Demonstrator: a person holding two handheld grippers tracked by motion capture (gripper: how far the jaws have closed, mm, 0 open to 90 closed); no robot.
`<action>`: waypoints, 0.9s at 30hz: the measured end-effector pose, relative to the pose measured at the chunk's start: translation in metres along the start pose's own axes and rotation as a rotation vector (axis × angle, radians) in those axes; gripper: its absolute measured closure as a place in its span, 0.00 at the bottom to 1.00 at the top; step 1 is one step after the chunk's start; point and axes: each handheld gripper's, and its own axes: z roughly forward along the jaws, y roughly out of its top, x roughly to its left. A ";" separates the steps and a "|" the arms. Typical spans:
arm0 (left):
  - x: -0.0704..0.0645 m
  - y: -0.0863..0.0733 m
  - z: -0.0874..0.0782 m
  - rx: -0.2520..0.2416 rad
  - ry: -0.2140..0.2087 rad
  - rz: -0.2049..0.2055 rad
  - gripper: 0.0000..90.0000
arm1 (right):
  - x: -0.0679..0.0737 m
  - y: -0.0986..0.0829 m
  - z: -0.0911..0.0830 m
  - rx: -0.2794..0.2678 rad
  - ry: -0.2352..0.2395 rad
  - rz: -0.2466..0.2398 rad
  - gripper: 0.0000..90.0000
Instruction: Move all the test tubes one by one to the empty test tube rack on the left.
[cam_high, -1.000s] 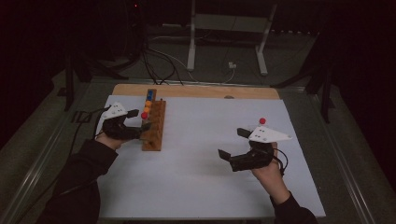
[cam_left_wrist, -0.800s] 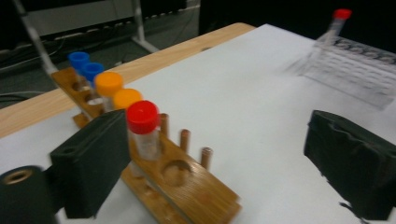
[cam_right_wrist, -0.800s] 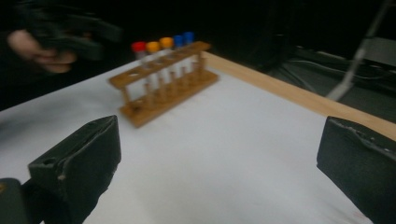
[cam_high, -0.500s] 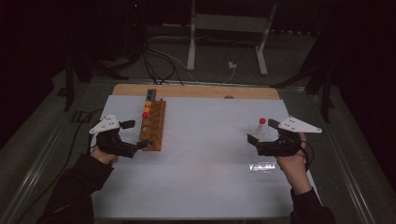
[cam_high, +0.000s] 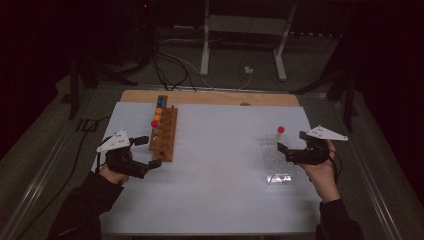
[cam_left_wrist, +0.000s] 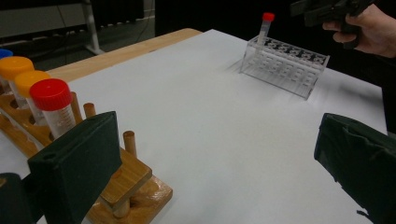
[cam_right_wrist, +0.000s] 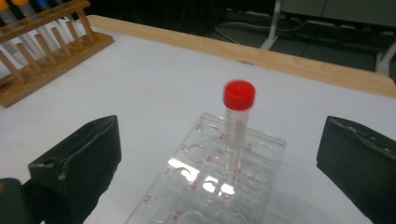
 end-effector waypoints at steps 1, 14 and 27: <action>0.000 0.000 0.000 -0.001 -0.005 -0.001 0.02 | -0.002 -0.002 0.001 0.003 0.006 0.002 0.00; 0.001 -0.003 0.000 -0.001 -0.008 -0.004 0.02 | -0.011 -0.012 0.023 0.092 -0.028 0.027 0.21; 0.001 -0.003 -0.001 -0.003 -0.007 -0.006 0.02 | -0.017 -0.005 0.036 0.129 -0.031 0.021 0.60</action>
